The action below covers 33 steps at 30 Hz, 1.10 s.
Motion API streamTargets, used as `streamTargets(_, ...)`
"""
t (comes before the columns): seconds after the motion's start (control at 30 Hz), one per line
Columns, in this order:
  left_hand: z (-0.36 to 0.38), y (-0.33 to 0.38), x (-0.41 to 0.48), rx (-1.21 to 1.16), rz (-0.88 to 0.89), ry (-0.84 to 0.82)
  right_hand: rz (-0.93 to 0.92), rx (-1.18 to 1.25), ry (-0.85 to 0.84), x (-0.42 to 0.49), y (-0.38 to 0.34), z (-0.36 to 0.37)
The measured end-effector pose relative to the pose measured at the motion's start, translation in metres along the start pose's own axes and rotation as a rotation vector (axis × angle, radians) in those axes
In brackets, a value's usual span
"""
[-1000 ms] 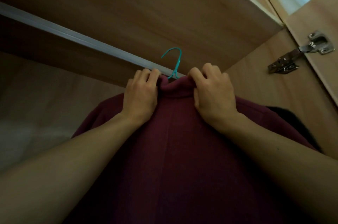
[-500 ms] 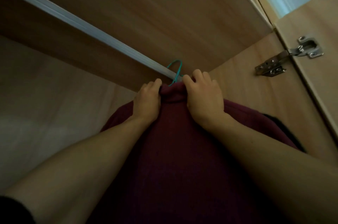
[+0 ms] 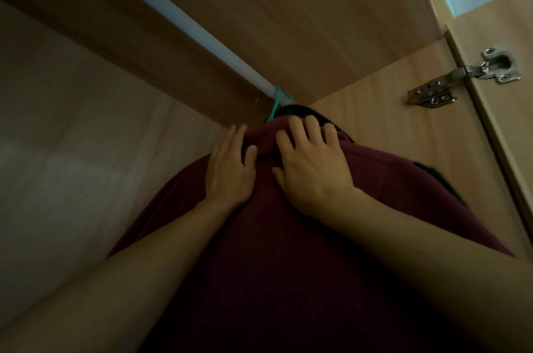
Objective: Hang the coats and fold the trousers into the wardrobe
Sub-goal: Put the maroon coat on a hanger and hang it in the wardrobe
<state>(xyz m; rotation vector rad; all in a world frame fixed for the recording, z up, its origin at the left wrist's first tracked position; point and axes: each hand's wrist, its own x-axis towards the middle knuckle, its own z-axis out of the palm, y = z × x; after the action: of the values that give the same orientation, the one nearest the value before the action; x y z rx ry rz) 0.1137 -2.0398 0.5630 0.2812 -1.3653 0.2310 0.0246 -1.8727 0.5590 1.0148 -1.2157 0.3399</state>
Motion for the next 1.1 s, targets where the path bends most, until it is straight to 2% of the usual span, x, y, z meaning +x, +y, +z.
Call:
streamTargets(0.1, 0.005, 0.005, -0.021, 0.050, -0.065, -0.112, -0.039, -0.107, -0.143, -0.021, -0.003, 0.002)
streamTargets(0.2, 0.020, 0.010, -0.033, 0.061, -0.129, -0.190, -0.051, -0.170, -0.169, -0.028, 0.004, 0.012)
streamTargets(0.37, 0.034, 0.014, -0.037, 0.045, -0.245, -0.474, -0.064, -0.293, -0.217, -0.036, 0.002, 0.030)
streamTargets(0.47, 0.012, 0.022, -0.059, 0.019, -0.333, -0.491, -0.063, -0.224, -0.256, -0.053, -0.013, 0.022)
streamTargets(0.57, -0.019, 0.020, -0.121, 0.028, -0.324, -0.531, -0.064, -0.150, -0.318, -0.090, -0.033, 0.014)
streamTargets(0.67, -0.045, 0.012, -0.193, 0.117, -0.295, -0.604, -0.102, -0.096, -0.408, -0.130, -0.062, 0.012)
streamTargets(0.8, -0.065, 0.012, -0.265, 0.301, -0.351, -0.676, -0.194, -0.069, -0.557, -0.180, -0.096, 0.011)
streamTargets(0.9, -0.071, 0.021, -0.304, 0.366, -0.421, -0.700, -0.218, -0.077, -0.596, -0.209, -0.107, 0.006)
streamTargets(1.03, -0.070, 0.033, -0.343, 0.253, -0.561, -0.744, -0.237, -0.089, -0.564, -0.238, -0.101, 0.008)
streamTargets(1.1, -0.069, 0.034, -0.358, 0.141, -0.625, -0.830, -0.220, -0.113, -0.582, -0.244, -0.096, 0.006)
